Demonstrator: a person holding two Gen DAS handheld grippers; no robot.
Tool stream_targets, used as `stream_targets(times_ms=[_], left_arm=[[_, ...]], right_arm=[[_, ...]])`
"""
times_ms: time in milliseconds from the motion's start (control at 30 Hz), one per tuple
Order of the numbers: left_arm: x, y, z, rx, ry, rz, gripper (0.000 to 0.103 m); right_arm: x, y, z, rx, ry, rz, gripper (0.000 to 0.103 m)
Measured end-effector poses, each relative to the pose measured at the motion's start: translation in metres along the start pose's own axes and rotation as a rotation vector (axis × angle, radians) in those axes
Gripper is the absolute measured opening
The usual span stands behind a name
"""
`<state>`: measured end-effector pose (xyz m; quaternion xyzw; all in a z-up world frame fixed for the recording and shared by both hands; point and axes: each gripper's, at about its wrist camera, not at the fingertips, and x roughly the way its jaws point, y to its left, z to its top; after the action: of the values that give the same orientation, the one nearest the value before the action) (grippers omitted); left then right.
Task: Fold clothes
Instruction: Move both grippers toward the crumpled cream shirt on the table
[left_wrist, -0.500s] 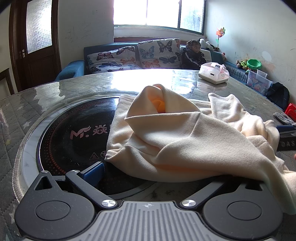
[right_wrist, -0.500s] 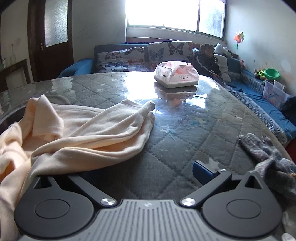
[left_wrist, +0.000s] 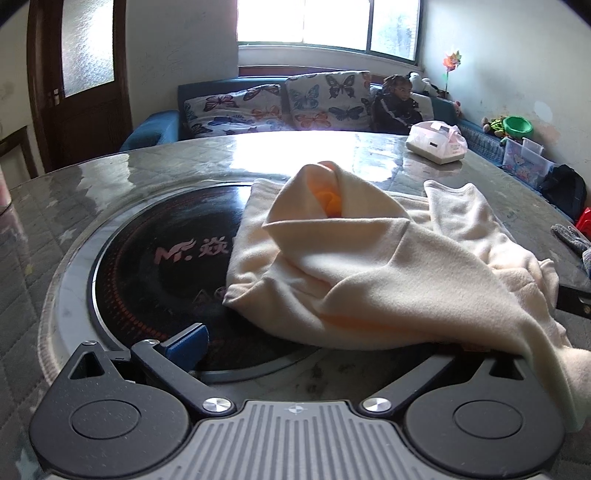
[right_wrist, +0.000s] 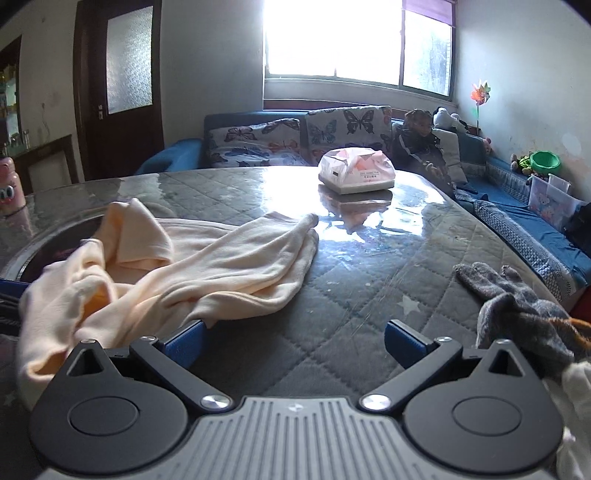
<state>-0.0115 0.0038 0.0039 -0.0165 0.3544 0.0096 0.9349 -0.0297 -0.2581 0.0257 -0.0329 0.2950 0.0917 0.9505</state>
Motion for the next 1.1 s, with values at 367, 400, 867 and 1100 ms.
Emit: stream_targets(times_ms=[367,400,867,1100], left_arm=[[-0.022,0.001,-0.012,0.006,0.027,0.051,0.103],[-0.024,0.001,-0.013,0.003,0.029,0.055,0.103],[-0.058,-0.006,-0.020,-0.029,0.009,0.083,0.103],[-0.063,-0.010,-0.023,-0.033,0.023,0.094,0.103]], right_arm=[[-0.026,0.011,-0.010,0.023,-0.006,0.030,0.103],[-0.028,0.012,-0.011,0.024,-0.005,0.031,0.103],[-0.049,0.033,-0.021,0.012,0.035,0.037,0.103],[-0.054,0.035,-0.023,0.015,0.038,0.051,0.103]])
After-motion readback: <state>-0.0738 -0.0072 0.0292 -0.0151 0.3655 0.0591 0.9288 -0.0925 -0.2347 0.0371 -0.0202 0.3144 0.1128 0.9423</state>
